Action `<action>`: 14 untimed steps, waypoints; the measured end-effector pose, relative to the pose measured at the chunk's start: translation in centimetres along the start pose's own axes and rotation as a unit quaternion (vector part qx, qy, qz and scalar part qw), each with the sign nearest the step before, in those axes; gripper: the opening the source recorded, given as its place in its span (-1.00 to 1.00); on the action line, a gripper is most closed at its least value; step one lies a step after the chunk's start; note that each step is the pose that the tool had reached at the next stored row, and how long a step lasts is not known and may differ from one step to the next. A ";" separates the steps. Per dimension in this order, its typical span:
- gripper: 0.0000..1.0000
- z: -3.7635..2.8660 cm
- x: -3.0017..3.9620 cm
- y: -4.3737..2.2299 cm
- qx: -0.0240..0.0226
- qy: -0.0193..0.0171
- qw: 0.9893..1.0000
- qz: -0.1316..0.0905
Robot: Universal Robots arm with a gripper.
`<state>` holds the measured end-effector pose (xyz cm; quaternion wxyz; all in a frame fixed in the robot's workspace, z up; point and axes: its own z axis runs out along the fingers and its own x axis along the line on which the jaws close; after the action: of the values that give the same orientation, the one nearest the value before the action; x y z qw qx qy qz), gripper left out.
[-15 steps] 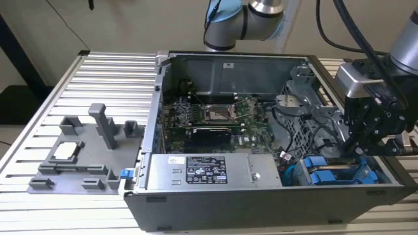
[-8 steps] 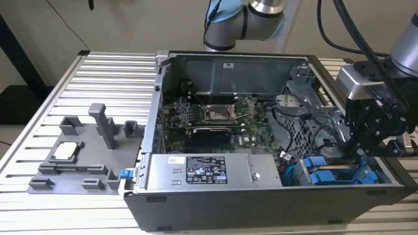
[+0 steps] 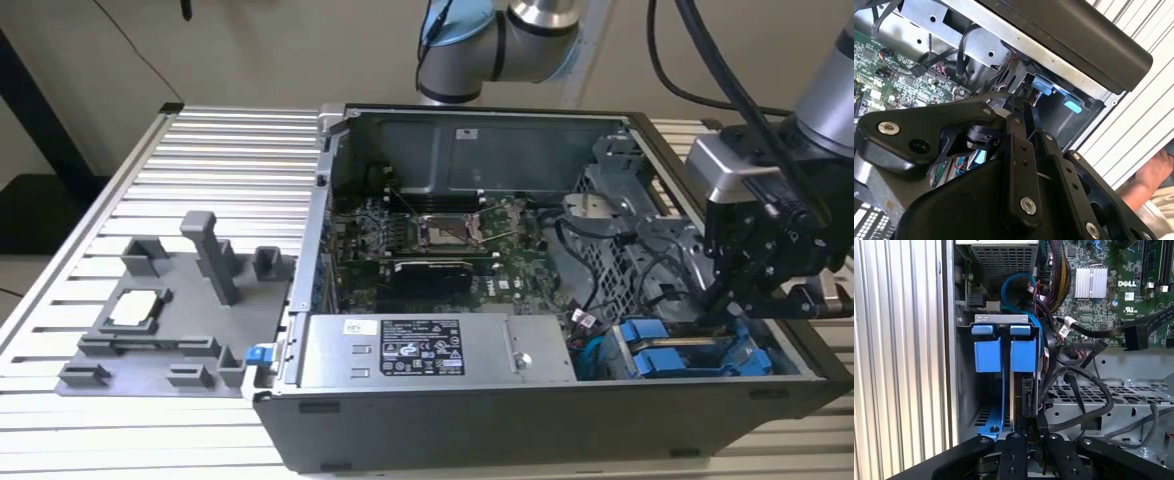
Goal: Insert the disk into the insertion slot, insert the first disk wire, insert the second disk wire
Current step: 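Insert the first disk wire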
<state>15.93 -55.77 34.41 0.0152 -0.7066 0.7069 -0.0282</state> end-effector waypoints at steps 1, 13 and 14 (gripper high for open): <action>-0.62 0.04 0.00 0.00 0.000 0.000 1.000 0.000; -0.62 0.41 0.00 -0.02 0.000 0.000 1.000 0.000; -0.62 0.41 0.00 -0.02 0.000 0.000 1.000 0.000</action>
<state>15.97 -55.77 34.00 0.0150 -0.7065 0.7070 -0.0281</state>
